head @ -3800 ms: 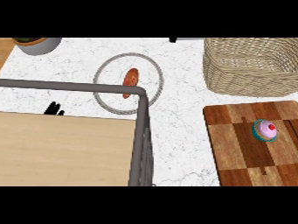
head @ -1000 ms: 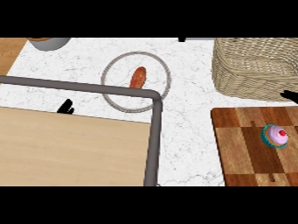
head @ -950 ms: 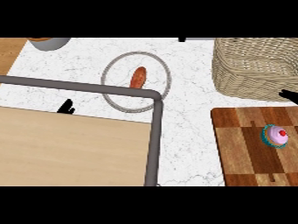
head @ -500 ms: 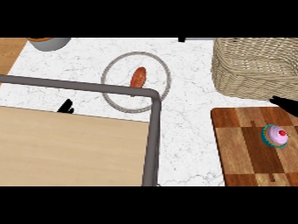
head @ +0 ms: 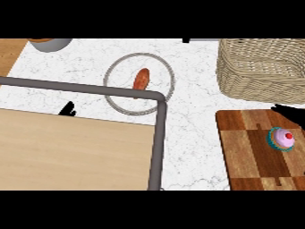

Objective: Pick the cupcake from the cutting board and place it in the basket

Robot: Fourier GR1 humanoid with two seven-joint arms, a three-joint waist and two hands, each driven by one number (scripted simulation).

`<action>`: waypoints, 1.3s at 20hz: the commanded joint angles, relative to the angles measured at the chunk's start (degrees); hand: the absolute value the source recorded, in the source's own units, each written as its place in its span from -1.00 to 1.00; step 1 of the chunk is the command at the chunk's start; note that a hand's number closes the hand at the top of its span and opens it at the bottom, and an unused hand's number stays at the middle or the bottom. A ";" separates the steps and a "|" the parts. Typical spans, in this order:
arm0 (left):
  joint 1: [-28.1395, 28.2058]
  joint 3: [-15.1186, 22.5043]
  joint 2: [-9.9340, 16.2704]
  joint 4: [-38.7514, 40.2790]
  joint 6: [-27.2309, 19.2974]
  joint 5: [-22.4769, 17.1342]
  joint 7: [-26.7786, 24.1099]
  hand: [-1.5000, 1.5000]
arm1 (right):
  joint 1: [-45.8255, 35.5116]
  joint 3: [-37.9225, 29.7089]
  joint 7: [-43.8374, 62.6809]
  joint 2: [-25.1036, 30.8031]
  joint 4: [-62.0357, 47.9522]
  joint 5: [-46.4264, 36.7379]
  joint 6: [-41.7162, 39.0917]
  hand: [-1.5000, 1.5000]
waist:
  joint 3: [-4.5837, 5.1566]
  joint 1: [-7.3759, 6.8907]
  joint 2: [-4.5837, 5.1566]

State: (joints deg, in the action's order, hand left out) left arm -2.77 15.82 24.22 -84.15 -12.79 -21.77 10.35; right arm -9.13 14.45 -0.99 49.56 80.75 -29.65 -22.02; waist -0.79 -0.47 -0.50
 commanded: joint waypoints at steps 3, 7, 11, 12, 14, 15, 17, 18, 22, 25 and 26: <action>6.93 0.54 0.88 6.68 0.49 1.57 -0.18 0.00 | 0.23 0.87 -1.24 -2.91 -3.10 -2.44 2.42 -1.00 | 0.79 -0.30 0.77; 6.47 -0.53 1.39 6.67 1.04 1.40 0.41 0.00 | -1.08 0.06 -1.56 -2.71 -3.76 -2.77 1.73 -1.00 | 0.81 -0.05 0.68; 6.56 0.62 -0.65 5.29 -0.54 2.22 1.52 0.00 | -1.79 0.53 -3.24 -4.45 -6.19 -4.22 3.32 -1.00 | 0.77 -0.21 0.68; 8.22 0.12 1.07 3.92 0.95 1.39 2.01 0.00 | -1.75 0.97 -3.96 -3.59 -7.06 -4.79 2.62 1.00 | 0.76 -0.72 0.65; 8.12 0.33 -0.03 4.09 -0.47 2.53 1.27 0.00 | -0.37 2.38 -7.67 -2.70 -5.63 -7.98 6.43 1.00 | 0.75 -0.23 0.55; 6.04 -1.31 0.77 6.06 1.12 1.21 2.01 0.00 | -0.15 3.24 -5.76 -4.19 -3.44 -8.94 7.44 1.00 | 0.81 0.34 0.56; 6.66 0.57 -0.93 5.60 -0.01 2.35 2.33 0.00 | -1.72 3.47 -7.53 -4.66 -6.89 -10.98 9.69 1.00 | 0.73 -0.44 0.80; 7.00 -0.37 1.09 5.61 1.44 2.34 1.89 0.00 | -4.11 2.78 -7.90 -4.25 -8.33 -10.87 8.80 1.00 | 0.74 -1.11 0.88; 8.14 -0.34 0.46 5.51 1.61 2.41 1.60 0.00 | -2.74 3.12 -9.84 -4.94 -10.00 -12.96 12.17 1.00 | 0.74 -0.72 0.79; 7.01 -1.57 0.73 5.66 1.94 2.10 1.48 0.00 | -2.98 6.69 2.94 -12.96 -4.02 -14.74 9.96 1.00 | 0.91 -0.22 0.47; 5.03 -0.44 -0.46 6.20 1.45 2.52 2.62 0.00 | -5.84 8.30 9.08 -18.22 -4.63 -16.17 9.77 1.00 | 0.94 -1.14 0.85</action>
State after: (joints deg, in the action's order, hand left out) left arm -2.41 14.39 22.97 -84.14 -11.46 -19.92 10.70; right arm -12.85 19.20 -3.05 40.43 74.59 -43.20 -11.92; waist -0.50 -0.54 -0.93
